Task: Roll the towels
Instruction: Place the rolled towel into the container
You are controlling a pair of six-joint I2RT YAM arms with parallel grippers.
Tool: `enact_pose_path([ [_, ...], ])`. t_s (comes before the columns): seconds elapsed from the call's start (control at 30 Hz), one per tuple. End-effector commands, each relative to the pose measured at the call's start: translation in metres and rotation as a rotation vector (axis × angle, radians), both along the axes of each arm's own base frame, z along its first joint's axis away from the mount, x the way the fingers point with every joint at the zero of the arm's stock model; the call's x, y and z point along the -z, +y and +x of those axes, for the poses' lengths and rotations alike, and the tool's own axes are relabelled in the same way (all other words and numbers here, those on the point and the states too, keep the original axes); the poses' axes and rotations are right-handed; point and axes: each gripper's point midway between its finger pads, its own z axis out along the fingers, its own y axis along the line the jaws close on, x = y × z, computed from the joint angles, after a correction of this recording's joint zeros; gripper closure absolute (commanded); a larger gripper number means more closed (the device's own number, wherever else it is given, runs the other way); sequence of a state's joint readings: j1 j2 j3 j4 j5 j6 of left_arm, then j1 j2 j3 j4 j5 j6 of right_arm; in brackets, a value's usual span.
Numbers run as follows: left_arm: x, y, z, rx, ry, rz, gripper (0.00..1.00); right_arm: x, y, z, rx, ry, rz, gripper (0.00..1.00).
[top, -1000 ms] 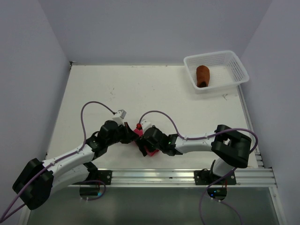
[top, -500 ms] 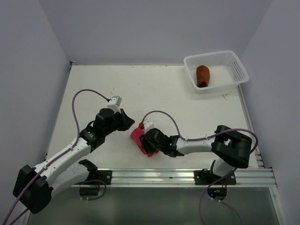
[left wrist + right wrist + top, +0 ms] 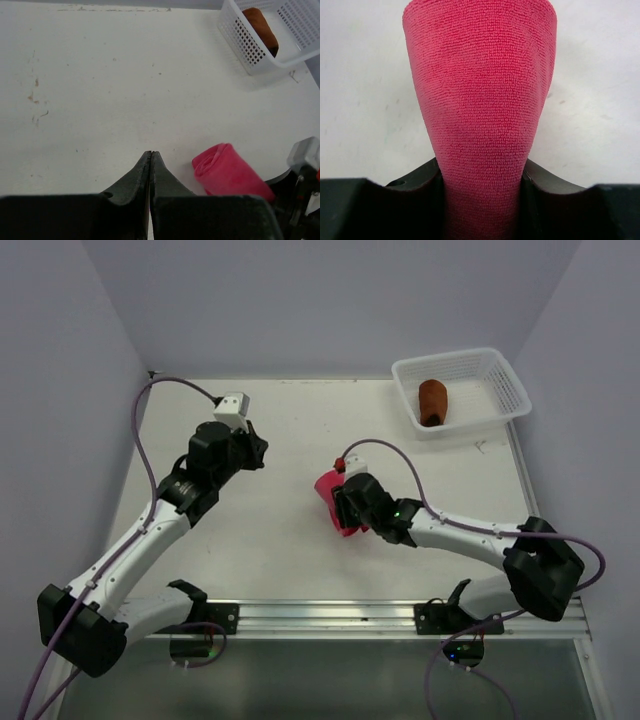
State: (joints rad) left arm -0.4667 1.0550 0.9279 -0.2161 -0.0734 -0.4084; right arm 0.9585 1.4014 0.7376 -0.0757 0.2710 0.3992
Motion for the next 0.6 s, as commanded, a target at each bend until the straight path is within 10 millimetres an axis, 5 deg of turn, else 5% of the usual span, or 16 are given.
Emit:
enact_pose_path([
  [0.0,-0.001,0.010,0.010,-0.007,-0.019,0.104,0.95,-0.064,-0.017,0.049,0.075,-0.103,0.058,1.00],
  [0.13,0.016,0.012,0.016,-0.009,0.000,0.163,0.91,-0.106,-0.053,0.102,0.183,-0.146,0.100,1.00],
  [0.27,0.035,0.024,0.017,-0.045,0.024,0.219,0.77,-0.149,-0.119,0.167,0.380,-0.196,0.150,1.00],
  [0.3,0.037,0.027,0.017,-0.051,0.027,0.229,0.66,-0.146,-0.130,0.179,0.415,-0.186,0.140,1.00],
  [0.37,0.039,0.033,0.018,-0.068,0.027,0.251,0.57,-0.163,-0.164,0.202,0.509,-0.202,0.174,1.00],
  [0.57,0.049,0.053,0.021,-0.163,0.045,0.306,0.27,-0.165,-0.235,0.252,0.688,-0.226,0.181,1.00],
])
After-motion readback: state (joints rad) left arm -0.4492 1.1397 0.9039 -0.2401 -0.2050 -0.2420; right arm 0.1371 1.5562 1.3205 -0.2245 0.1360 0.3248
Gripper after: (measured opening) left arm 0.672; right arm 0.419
